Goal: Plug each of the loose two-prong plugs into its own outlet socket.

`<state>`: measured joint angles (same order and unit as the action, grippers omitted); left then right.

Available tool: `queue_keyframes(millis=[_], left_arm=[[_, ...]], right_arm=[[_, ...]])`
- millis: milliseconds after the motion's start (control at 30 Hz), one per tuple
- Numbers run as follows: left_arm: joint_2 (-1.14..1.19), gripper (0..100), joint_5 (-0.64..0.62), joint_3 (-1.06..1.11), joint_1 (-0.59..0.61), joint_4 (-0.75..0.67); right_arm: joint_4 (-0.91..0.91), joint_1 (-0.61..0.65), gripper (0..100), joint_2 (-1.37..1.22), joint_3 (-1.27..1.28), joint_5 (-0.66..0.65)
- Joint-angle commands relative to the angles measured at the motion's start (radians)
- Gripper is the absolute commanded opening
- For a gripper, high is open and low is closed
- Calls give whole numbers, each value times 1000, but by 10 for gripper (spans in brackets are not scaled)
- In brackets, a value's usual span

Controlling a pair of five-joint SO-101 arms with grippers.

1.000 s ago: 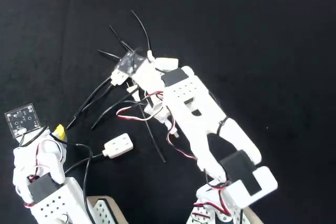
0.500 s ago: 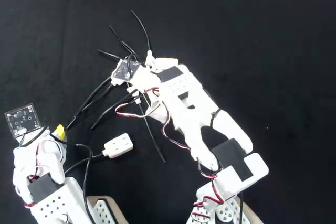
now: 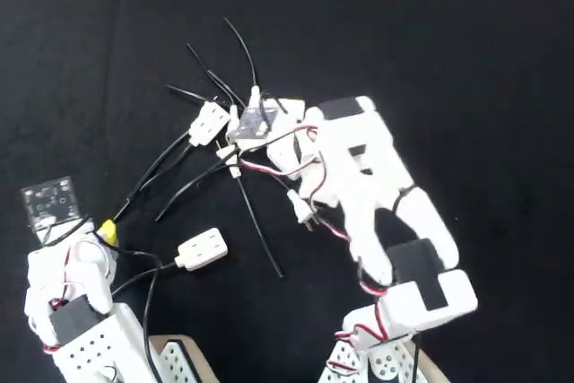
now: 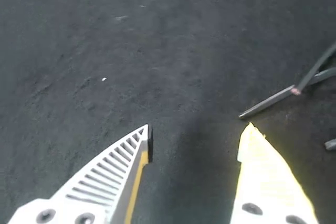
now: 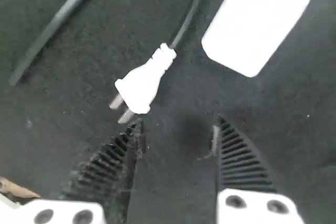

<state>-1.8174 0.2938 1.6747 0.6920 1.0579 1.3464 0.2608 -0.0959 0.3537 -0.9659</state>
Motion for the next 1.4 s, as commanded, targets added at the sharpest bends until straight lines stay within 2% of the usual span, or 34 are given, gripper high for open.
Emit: queue_keyframes(millis=[0,167,367,500,700,1000,1367], left_arm=[[-5,274,66,18,-87,-9],[-5,274,120,24,-113,12],[-5,274,120,24,-113,11],[-5,274,120,24,-113,11],[-5,274,120,24,-110,11],[-5,274,120,24,-111,11],[-5,274,120,24,-111,11]], right_arm=[[-29,-17,216,-35,-42,-25],[-41,29,216,-65,-44,-6],[48,49,216,-64,-143,121],[173,54,216,-77,-298,244],[123,77,217,-228,-294,456],[118,66,216,-466,-417,506],[196,80,214,-578,-452,517]])
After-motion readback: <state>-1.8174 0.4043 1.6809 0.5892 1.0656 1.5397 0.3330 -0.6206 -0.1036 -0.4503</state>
